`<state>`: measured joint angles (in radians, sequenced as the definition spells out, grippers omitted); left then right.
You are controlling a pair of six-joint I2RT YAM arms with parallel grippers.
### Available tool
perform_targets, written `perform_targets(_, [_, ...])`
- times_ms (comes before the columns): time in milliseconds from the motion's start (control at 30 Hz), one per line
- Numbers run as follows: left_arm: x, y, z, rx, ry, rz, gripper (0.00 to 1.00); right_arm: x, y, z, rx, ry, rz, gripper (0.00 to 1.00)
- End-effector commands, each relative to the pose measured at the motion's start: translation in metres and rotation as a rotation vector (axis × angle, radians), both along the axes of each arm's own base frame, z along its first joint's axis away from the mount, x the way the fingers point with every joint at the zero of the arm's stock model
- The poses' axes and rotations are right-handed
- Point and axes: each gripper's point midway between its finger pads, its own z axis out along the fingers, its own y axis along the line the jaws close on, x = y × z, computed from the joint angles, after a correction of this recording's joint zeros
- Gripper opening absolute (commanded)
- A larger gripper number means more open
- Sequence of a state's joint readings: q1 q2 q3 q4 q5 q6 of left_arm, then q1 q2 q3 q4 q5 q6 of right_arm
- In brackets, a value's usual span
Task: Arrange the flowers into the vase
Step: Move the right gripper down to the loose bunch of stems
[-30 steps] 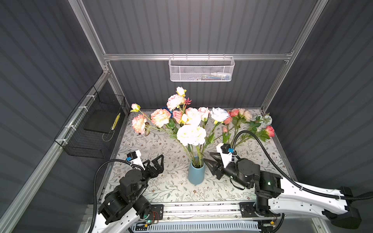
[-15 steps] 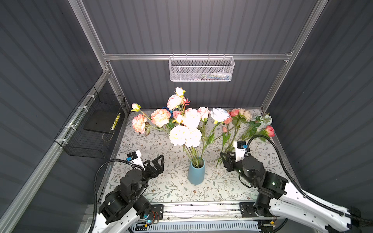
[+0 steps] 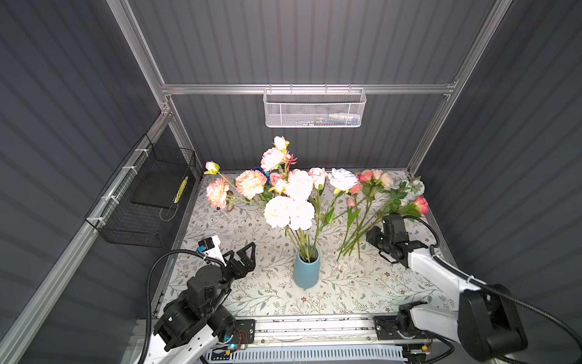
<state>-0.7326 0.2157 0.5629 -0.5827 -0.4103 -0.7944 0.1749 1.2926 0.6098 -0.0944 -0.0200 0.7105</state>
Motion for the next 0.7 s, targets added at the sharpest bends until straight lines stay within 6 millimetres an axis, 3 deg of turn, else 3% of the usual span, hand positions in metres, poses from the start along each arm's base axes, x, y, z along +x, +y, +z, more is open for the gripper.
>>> perform_targets(0, [-0.001,0.003,-0.004,0.002,0.002,0.008,1.00,0.034,0.021,0.009,0.049,-0.025,0.110,0.36])
perform_targets(200, [-0.002,0.005,-0.004,0.005,0.001,0.015,1.00,0.058,0.052,0.002,-0.012,0.016,0.222,0.41])
perform_targets(400, [-0.001,0.003,-0.006,0.005,0.006,0.012,1.00,0.069,0.058,-0.024,-0.086,0.142,0.226,0.43])
perform_targets(500, [-0.001,0.003,-0.007,0.006,0.008,0.012,1.00,0.069,0.068,-0.034,-0.132,0.190,0.259,0.47])
perform_targets(667, [-0.002,0.006,-0.006,0.007,0.002,0.016,1.00,0.057,0.080,-0.048,-0.212,0.272,0.300,0.46])
